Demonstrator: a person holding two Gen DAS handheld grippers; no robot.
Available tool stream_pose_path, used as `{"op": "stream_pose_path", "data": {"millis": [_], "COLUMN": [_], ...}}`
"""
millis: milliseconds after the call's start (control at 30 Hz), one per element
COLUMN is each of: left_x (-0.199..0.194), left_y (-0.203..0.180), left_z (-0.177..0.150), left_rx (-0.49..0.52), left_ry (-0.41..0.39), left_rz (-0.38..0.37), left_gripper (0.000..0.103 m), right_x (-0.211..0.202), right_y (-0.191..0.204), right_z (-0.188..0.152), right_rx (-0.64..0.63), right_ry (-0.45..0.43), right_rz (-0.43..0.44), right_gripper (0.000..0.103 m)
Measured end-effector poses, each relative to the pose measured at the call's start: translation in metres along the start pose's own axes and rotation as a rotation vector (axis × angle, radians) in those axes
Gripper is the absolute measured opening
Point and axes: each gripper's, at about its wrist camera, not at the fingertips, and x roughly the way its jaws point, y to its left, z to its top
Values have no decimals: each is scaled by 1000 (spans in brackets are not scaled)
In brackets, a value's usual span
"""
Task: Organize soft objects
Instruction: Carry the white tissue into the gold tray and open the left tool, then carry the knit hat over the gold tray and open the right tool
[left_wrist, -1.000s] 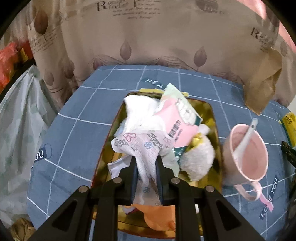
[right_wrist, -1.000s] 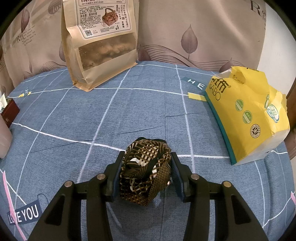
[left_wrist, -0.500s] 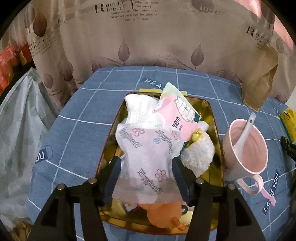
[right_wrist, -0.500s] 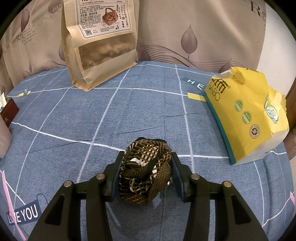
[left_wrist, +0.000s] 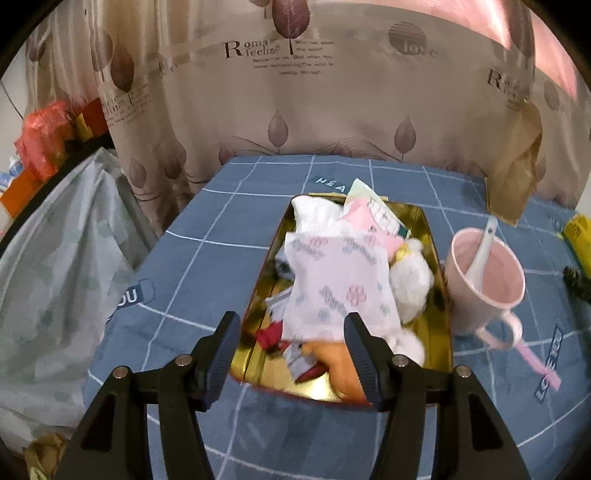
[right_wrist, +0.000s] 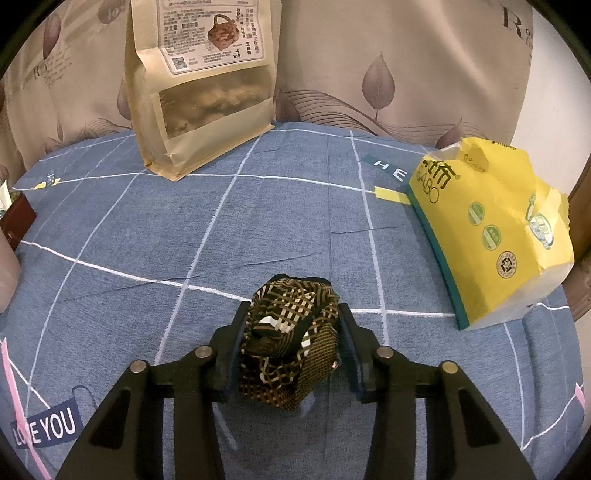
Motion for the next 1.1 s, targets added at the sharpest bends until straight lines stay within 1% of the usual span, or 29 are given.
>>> {"op": "stream_pose_path", "data": {"millis": [133, 233, 400, 500, 667, 833, 967, 1100], "left_x": [-2, -3, -3, -1, -2, -2, -3, -4], "left_y": [-4, -5, 2, 11, 20, 28, 33, 41], "left_z": [-10, -12, -12, -13, -14, -14, -14, -14], "left_rx": [35, 50, 20, -18, -56, -82, -102, -123], "left_ry": [-7, -19, -27, -18, -18, -15, -17, -22], "left_rz": [37, 43, 34, 37, 33, 37, 41, 56], "left_gripper": [60, 60, 60, 60, 60, 60, 60, 60], "right_x": [-3, -8, -27, -48, -88, -122, -143, -152], "right_y": [3, 4, 21, 45, 100, 176, 236, 287], "right_z": [0, -1, -1, 7, 29, 44, 44, 43], "right_rx": [-9, 3, -24, -52, -137, -247, -337, -414], "right_ry": [-5, -7, -18, -48, -115, -162, -168, -159], "right_rz": [-23, -14, 5, 46, 151, 273, 370, 443], "right_gripper": [34, 33, 33, 33, 33, 33, 33, 33]}}
